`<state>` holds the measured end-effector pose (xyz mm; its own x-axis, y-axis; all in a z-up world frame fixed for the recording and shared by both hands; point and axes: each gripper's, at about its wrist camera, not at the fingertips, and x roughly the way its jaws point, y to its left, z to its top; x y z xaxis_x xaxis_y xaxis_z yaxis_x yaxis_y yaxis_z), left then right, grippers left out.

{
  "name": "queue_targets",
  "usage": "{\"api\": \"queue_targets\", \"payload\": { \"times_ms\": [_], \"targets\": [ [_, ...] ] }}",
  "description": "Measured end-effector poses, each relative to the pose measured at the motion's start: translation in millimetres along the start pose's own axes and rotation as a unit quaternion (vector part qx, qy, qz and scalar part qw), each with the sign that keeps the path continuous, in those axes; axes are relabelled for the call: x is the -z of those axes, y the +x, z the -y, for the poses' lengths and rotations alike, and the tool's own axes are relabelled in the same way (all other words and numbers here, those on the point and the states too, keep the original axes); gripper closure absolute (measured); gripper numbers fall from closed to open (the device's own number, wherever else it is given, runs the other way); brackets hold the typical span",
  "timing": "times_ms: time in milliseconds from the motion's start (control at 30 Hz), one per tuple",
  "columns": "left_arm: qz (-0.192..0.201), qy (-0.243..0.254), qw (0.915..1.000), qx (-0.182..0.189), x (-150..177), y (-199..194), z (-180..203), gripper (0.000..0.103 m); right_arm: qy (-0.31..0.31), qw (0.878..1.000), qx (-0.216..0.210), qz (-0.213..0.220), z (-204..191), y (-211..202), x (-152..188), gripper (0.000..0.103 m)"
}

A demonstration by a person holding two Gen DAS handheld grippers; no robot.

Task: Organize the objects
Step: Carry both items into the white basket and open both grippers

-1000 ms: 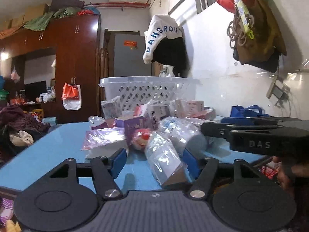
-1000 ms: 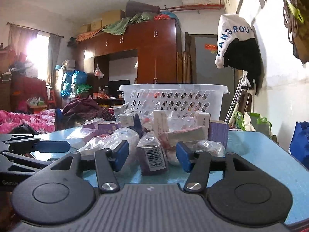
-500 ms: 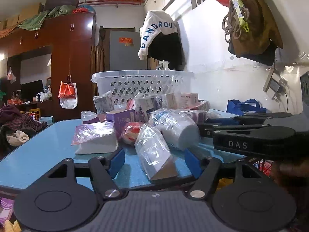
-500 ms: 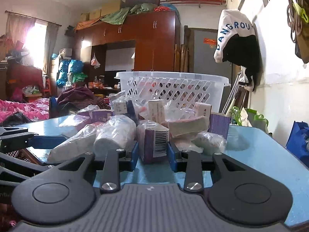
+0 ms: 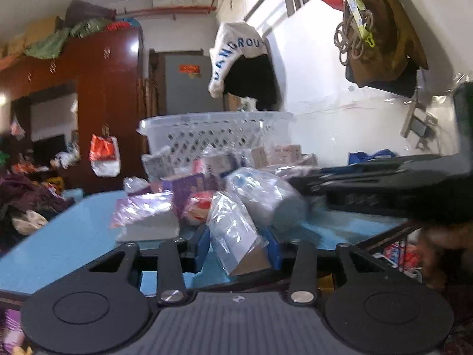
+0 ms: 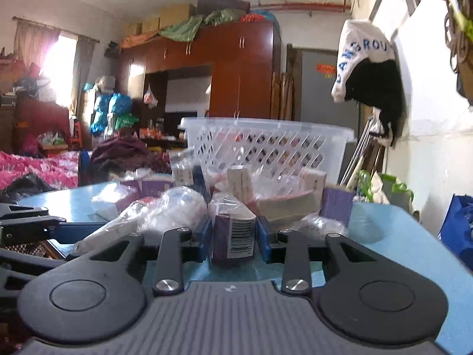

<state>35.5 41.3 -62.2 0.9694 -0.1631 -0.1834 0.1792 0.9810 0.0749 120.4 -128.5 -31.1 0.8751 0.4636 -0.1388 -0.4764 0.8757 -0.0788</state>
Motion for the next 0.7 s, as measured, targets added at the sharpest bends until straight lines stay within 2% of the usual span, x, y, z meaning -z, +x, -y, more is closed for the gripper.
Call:
{"api": "queue_targets", "payload": {
  "times_ms": [167, 433, 567, 700],
  "targets": [
    [0.027, 0.001, 0.9996, 0.000, -1, -13, -3, 0.060, 0.024, 0.999, -0.005, 0.021, 14, -20, -7, 0.067],
    [0.059, -0.011, 0.9981, 0.006, -18, -18, -15, 0.060, 0.066, 0.997, -0.017, 0.043, 35, -21, -24, 0.067],
    [0.065, -0.030, 0.9974, 0.004, -34, -6, -31, 0.060, 0.101, 0.993, -0.026, 0.051, 58, -15, -34, 0.067],
    [0.079, -0.048, 0.9957, 0.012, -62, 3, -50, 0.060, 0.093, 0.993, -0.025, 0.063, 67, -3, -56, 0.067]
  ]
}}
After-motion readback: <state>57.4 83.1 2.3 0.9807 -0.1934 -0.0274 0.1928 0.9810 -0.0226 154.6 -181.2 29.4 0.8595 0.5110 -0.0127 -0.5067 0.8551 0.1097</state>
